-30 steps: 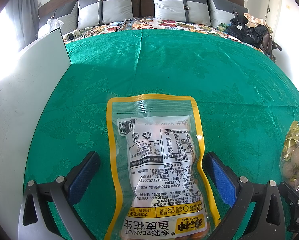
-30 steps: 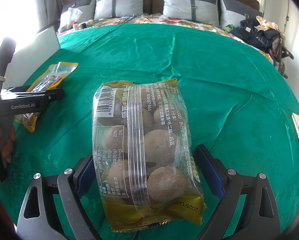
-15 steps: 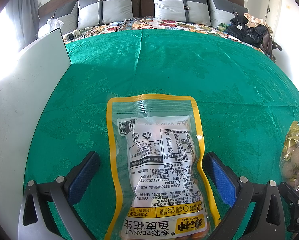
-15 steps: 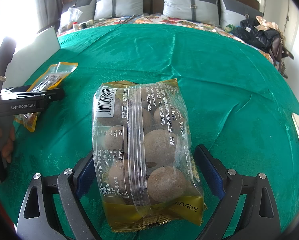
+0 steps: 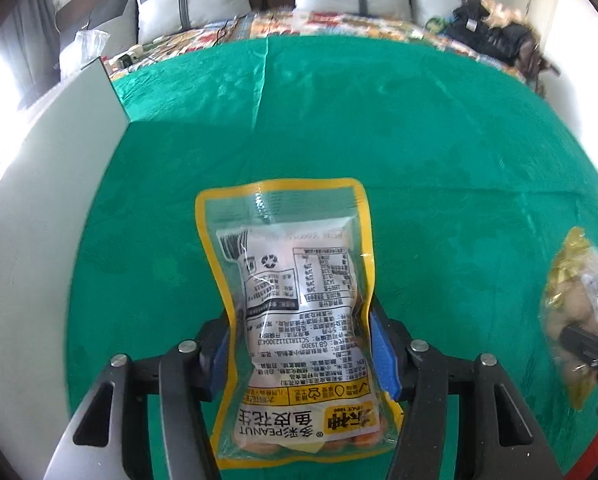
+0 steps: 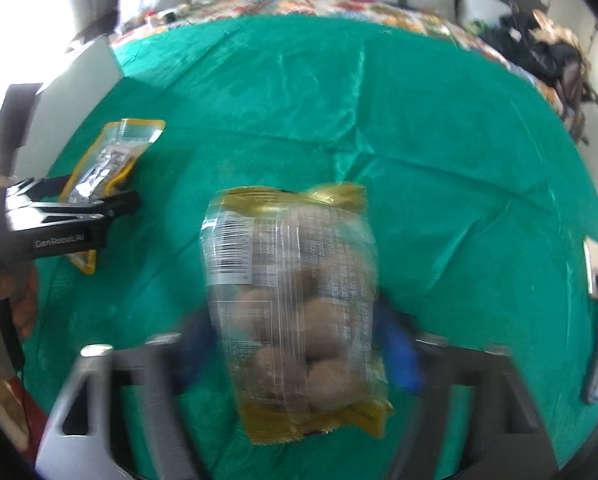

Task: Organize snacks
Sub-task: 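Lift the peanut pack with the left tool while the right tool lifts the egg bag toward the box, then open both tools over the white box to drop the packs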

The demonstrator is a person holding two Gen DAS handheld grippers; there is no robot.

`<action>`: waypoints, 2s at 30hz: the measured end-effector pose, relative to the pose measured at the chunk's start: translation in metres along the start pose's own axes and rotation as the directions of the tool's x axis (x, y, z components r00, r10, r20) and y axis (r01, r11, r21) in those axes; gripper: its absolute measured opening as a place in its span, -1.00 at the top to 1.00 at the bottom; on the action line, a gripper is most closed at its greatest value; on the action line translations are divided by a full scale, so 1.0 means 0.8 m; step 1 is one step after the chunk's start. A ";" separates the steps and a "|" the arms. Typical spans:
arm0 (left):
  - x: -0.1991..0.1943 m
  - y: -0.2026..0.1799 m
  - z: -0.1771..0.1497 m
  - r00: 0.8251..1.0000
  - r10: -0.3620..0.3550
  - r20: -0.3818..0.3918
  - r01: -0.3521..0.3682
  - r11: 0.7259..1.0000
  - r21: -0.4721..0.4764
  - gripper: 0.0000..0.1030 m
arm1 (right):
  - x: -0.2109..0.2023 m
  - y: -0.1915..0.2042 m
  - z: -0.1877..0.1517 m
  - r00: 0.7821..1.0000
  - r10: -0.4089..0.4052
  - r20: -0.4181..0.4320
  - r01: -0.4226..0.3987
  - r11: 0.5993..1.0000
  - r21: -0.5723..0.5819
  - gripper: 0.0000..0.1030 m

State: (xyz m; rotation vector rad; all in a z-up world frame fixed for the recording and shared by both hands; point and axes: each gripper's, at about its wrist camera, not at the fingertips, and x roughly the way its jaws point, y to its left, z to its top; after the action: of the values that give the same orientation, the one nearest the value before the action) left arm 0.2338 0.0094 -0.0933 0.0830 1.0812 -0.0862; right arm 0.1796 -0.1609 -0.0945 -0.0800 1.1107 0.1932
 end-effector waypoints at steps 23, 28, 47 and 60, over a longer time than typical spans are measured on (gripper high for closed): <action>-0.217 0.060 -0.084 0.967 0.069 0.244 -0.069 0.998 -0.010 -0.10 | -0.094 0.064 -0.059 0.991 0.088 0.101 -0.088 0.996 -0.001 -0.23; -0.237 0.101 -0.096 0.973 0.005 0.232 0.010 0.998 -0.064 -0.10 | -0.089 0.114 -0.065 0.990 0.120 0.074 -0.114 0.990 -0.081 -0.23; -0.232 0.424 -0.174 0.968 0.238 0.076 -0.172 0.855 -0.489 -0.23 | -0.106 0.479 0.065 0.877 0.481 0.021 -0.432 0.805 -0.406 -0.31; -0.285 0.399 -0.201 0.892 0.398 0.214 -0.256 0.836 -0.486 -0.96 | -0.084 0.450 0.047 0.843 0.538 0.000 -0.511 0.802 -0.310 -0.59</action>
State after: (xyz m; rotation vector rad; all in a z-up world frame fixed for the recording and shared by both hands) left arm 0.0215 0.3510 0.0413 -0.1564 0.7361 0.4558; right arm 0.1134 0.1907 -0.0059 -0.0288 0.9860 0.8631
